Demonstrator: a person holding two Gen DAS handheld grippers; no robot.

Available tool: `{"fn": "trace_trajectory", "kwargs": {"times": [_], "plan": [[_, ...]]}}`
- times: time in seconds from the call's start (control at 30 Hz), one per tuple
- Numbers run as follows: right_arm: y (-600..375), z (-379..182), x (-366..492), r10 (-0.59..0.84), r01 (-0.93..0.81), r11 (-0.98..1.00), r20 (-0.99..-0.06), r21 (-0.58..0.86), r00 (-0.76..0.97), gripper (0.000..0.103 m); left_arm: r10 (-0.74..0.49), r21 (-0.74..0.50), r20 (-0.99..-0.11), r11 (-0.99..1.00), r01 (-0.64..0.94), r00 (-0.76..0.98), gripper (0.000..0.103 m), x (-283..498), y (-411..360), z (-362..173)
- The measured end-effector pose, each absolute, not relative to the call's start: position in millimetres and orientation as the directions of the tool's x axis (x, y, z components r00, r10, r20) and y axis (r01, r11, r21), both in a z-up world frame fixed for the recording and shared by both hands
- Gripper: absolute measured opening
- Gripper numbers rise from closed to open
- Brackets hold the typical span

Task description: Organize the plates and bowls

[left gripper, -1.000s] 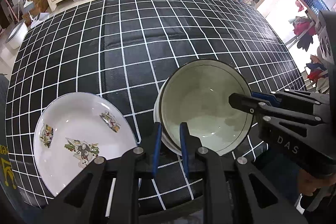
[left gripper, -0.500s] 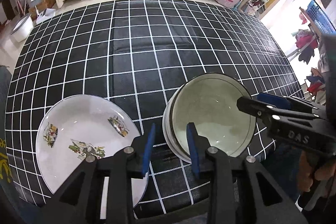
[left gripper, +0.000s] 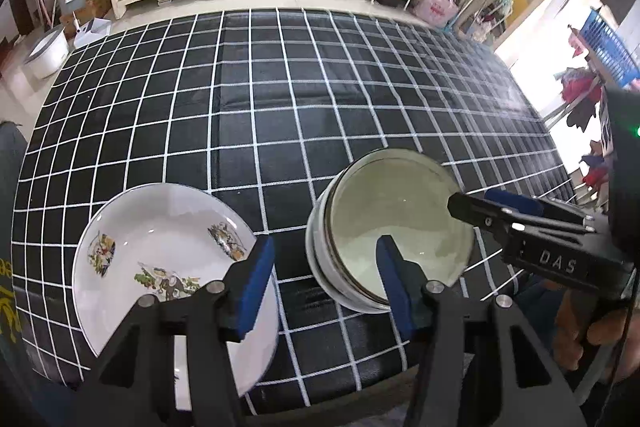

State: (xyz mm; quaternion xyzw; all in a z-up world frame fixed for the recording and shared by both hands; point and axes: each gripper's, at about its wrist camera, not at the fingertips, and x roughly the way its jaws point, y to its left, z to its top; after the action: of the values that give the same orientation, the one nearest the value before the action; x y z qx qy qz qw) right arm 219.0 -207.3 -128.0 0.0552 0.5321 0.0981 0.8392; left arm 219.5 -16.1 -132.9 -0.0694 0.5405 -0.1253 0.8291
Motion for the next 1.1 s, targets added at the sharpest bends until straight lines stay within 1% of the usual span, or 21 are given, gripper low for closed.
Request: {"fn": "trace_trajectory", "kwargs": {"times": [0.03,0.17,0.23,0.37,0.53,0.6,0.67,0.73,0.77,0.8,1.1], "plan": [[-209.2,-123.6,214.3,0.204,-0.096,0.979,-0.88,0.18,0.429,0.066,-0.289,-0.257,-0.873,0.957,0.131,0.393,0.05,216.9,-14.6,-129.4],[-211.4,-113.3,202.0,0.144,-0.081,0.989,-0.875,0.12,0.462,0.074,-0.292,-0.265,-0.859,0.957,0.121,0.421,0.05,204.2,-9.0,-115.5],[-210.7,-110.2,196.3,0.106,-0.073,0.994,-0.878,0.081,0.466,0.074,-0.28,-0.248,-0.853,0.96,0.13,0.44,0.05,197.9,-8.4,-107.8],[-209.5,-101.5,184.4,0.083,-0.065,0.996,-0.868,0.059,0.49,0.076,-0.241,-0.188,-0.848,0.97,0.156,0.473,0.05,188.1,-14.6,-95.5],[-209.8,-101.0,178.9,0.074,-0.082,0.996,-0.864,0.038,0.498,0.076,-0.253,-0.17,-0.835,0.963,0.207,0.489,0.05,175.8,-20.1,-85.0],[-212.2,-103.4,180.6,0.079,-0.08,0.996,-0.865,0.045,0.495,0.076,-0.261,-0.155,-0.82,0.958,0.241,0.51,0.05,172.3,-20.9,-83.0],[-214.7,-107.3,182.9,0.11,-0.08,0.993,-0.866,0.082,0.487,0.076,-0.254,-0.142,-0.819,0.959,0.246,0.515,0.05,172.5,-20.5,-83.3],[-216.6,-113.9,188.2,0.15,-0.076,0.989,-0.871,0.13,0.468,0.076,-0.265,-0.158,-0.821,0.957,0.245,0.505,0.05,175.4,-18.7,-85.7],[-217.3,-116.5,191.1,0.162,-0.072,0.987,-0.872,0.146,0.461,0.08,-0.275,-0.171,-0.823,0.955,0.244,0.498,0.05,177.7,-17.4,-87.9],[-217.4,-122.0,196.5,0.163,-0.069,0.987,-0.877,0.148,0.451,0.082,-0.278,-0.18,-0.827,0.954,0.239,0.489,0.05,181.1,-16.0,-91.1],[-207.0,-142.9,222.3,0.163,-0.061,0.987,-0.906,0.151,0.39,0.086,-0.295,-0.222,-0.862,0.951,0.215,0.412,0.05,212.4,-13.5,-124.4]]}}
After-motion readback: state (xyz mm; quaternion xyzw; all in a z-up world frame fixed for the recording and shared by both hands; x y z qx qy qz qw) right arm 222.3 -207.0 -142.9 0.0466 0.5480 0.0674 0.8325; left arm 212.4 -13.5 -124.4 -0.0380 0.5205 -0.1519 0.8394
